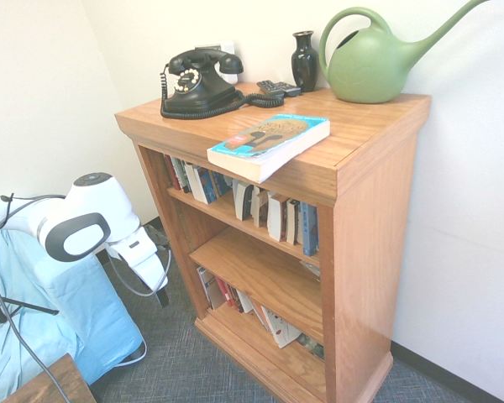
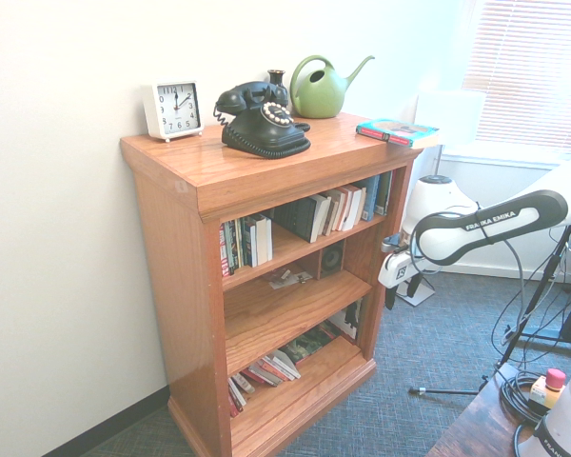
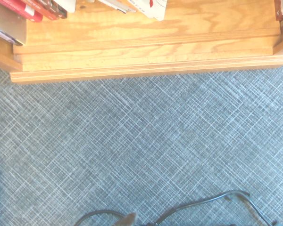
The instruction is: Organize the shelf
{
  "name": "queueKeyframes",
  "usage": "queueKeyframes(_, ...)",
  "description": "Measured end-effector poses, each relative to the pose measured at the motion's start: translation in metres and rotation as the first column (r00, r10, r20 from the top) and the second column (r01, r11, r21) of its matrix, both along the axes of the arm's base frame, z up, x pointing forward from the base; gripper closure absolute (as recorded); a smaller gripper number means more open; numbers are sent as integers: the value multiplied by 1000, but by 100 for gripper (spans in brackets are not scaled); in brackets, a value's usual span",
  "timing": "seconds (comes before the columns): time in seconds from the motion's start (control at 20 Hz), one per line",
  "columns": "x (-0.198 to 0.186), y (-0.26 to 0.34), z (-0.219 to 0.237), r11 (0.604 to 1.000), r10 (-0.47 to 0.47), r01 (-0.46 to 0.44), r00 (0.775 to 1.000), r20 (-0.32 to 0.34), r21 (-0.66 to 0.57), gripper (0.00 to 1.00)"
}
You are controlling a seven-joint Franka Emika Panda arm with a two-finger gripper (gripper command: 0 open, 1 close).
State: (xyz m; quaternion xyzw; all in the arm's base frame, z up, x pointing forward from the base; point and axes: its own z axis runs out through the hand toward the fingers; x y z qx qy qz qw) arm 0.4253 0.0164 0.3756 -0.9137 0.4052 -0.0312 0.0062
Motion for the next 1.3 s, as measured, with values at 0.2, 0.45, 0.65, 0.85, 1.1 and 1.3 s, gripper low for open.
queueKeyframes(0.2, 2, -10, 2, 1000, 4, -3, 1000, 5, -30, 0)
queueKeyframes(0.45, 12, -77, 36, 962, 9, 10, 998, 69, -273, 0)
queueKeyframes(0.65, 7, -124, 78, 880, 45, 18, 992, 120, -475, 0)
queueKeyframes(0.85, -7, -137, 120, 757, 125, 5, 980, 152, -653, 0)
queueKeyframes(1.1, -26, -129, 178, 552, 238, 8, 957, 166, -834, 0)
queueKeyframes(1.3, -24, -112, 204, 360, 350, 2, 926, 137, -933, 0)
